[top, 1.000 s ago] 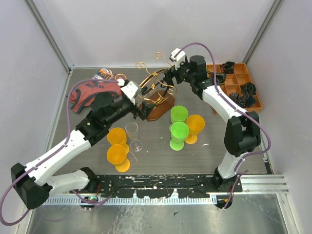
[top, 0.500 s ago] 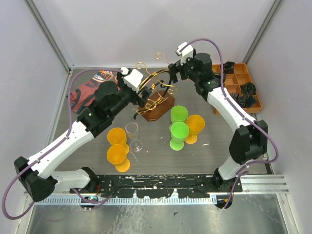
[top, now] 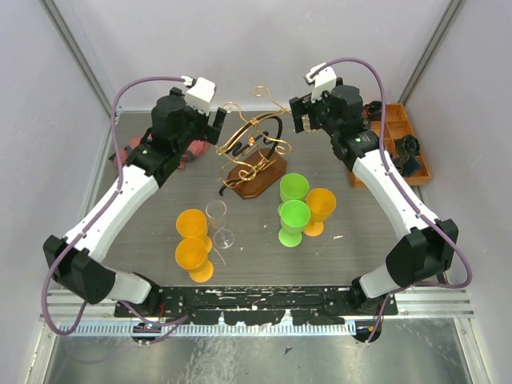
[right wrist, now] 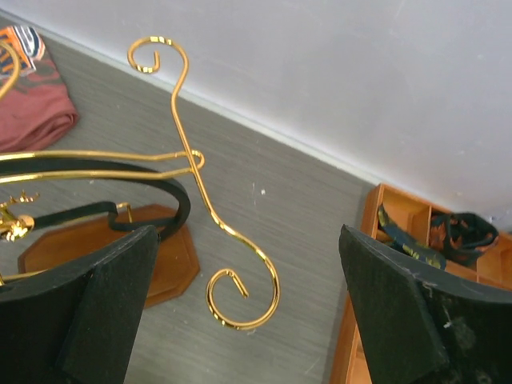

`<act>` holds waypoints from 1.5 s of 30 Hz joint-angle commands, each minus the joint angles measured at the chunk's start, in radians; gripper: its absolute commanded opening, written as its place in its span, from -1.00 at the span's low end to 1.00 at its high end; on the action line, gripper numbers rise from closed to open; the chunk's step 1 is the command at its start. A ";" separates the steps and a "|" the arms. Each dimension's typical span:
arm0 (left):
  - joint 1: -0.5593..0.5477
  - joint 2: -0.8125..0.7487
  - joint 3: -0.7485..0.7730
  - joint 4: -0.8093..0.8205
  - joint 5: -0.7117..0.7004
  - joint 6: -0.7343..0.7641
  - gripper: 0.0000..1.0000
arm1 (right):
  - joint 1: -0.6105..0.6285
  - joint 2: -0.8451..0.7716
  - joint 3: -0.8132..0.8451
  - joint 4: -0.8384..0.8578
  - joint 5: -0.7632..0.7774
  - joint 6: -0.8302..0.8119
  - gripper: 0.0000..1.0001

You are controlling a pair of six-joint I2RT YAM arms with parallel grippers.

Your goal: Place the wine glass upside down on the wine glass rack

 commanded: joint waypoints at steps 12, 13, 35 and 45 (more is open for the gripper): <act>0.037 0.093 0.031 -0.093 0.088 0.100 0.96 | -0.001 0.140 0.151 -0.039 0.059 0.054 1.00; 0.037 0.090 0.028 -0.096 0.095 0.104 0.96 | -0.002 0.157 0.158 -0.039 0.069 0.050 1.00; 0.006 0.134 -0.035 -0.001 0.189 0.089 0.96 | -0.006 0.496 0.492 -0.044 0.191 -0.029 1.00; -0.044 0.159 -0.022 0.033 0.214 0.041 0.96 | -0.015 0.556 0.546 0.022 0.171 -0.023 1.00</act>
